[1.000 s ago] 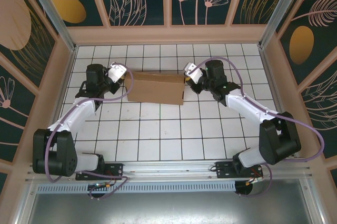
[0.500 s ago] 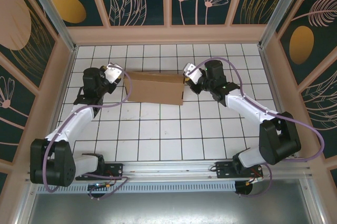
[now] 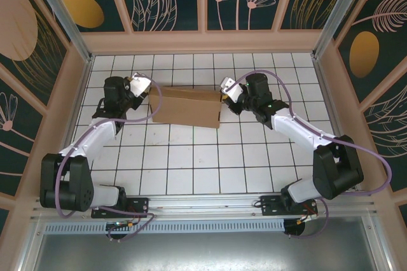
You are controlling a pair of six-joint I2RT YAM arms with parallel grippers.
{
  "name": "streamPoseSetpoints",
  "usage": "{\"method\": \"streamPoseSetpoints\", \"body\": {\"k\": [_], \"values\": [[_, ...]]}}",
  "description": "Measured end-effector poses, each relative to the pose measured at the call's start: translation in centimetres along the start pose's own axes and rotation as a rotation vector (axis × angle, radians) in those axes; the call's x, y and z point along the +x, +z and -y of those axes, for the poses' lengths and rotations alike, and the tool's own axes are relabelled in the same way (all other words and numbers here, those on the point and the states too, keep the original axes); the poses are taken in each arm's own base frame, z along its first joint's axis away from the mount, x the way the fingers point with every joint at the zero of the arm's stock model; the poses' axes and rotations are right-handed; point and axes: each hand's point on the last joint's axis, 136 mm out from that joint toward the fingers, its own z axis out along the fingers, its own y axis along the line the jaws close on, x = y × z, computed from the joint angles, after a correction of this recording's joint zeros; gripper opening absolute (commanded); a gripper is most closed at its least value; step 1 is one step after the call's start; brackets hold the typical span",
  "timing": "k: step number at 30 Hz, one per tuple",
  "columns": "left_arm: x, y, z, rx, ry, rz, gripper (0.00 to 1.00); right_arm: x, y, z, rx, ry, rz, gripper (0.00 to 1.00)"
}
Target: Fold the paper box
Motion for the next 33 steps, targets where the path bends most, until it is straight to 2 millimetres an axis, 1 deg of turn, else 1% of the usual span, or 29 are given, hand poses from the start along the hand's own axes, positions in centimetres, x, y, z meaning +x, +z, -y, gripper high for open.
{"method": "streamPoseSetpoints", "body": {"k": [10, 13, 17, 18, 20, 24, 28, 33], "values": [[0.1, 1.0, 0.3, 0.027, -0.002, -0.009, 0.46, 0.0, 0.0, -0.3, -0.007, -0.009, -0.002, 0.11], [0.0, 1.2, 0.6, 0.046, 0.002, -0.009, 0.35, 0.0, 0.1, -0.3, -0.009, -0.008, -0.004, 0.11], [-0.2, 1.2, 1.3, 0.085, 0.004, -0.006, 0.1, 0.0, 0.1, -0.4, -0.01, -0.009, -0.004, 0.11], [-0.1, 1.2, 1.5, 0.092, 0.004, -0.009, 0.05, 0.0, 0.1, -0.4, -0.01, -0.009, -0.005, 0.11], [-0.1, 1.2, 1.9, 0.112, 0.0, -0.011, 0.01, 0.0, 0.1, -0.4, -0.01, -0.008, -0.005, 0.11], [0.0, 1.0, 2.2, 0.134, -0.021, -0.021, 0.0, 0.2, 0.1, -0.3, -0.002, -0.009, -0.015, 0.11], [-0.4, 0.5, 2.3, 0.149, -0.052, -0.019, 0.0, 0.3, 0.0, -0.3, 0.0, -0.007, -0.022, 0.11], [-1.4, -0.9, 1.6, 0.129, -0.08, 0.011, 0.0, 0.5, 0.0, -0.4, -0.001, -0.005, -0.03, 0.11]]}}
